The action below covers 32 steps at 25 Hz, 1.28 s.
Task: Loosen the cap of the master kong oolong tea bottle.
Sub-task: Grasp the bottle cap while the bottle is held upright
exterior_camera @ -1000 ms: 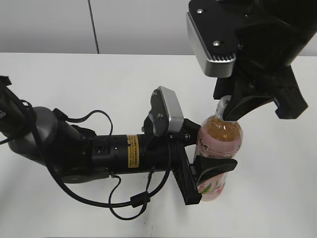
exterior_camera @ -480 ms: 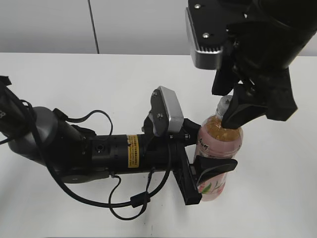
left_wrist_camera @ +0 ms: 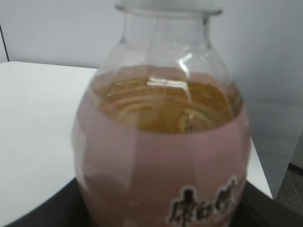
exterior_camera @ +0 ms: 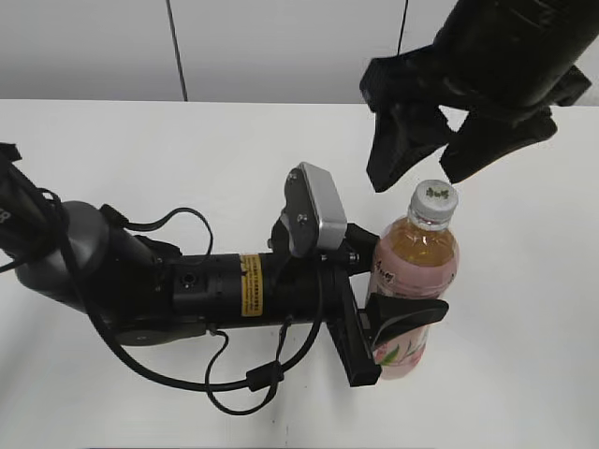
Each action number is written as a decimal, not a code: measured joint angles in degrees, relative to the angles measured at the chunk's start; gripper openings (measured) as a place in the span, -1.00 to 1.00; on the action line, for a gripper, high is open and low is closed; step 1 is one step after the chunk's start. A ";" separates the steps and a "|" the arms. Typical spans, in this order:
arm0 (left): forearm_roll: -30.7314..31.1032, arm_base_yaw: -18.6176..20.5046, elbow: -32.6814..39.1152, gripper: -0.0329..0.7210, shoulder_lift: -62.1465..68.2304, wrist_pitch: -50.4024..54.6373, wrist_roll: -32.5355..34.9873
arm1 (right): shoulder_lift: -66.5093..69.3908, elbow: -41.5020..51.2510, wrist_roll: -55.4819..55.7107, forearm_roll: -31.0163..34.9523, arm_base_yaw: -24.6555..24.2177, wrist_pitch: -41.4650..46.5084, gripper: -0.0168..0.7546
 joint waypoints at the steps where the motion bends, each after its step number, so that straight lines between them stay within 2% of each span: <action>1: 0.00 0.00 0.00 0.15 0.00 0.00 0.00 | 0.00 0.00 3.90 -0.51 0.00 0.00 0.43; 8: 0.00 0.00 0.00 0.15 0.00 0.00 0.00 | -0.04 -0.07 12.78 -3.57 0.00 0.08 0.43; 21: 0.00 0.00 0.00 0.15 0.00 0.00 0.00 | -0.04 1.58 13.63 -4.37 0.00 0.15 0.43; 32: 0.00 0.00 0.00 0.15 0.00 0.00 0.00 | -0.04 2.82 13.63 -3.05 0.00 0.15 0.34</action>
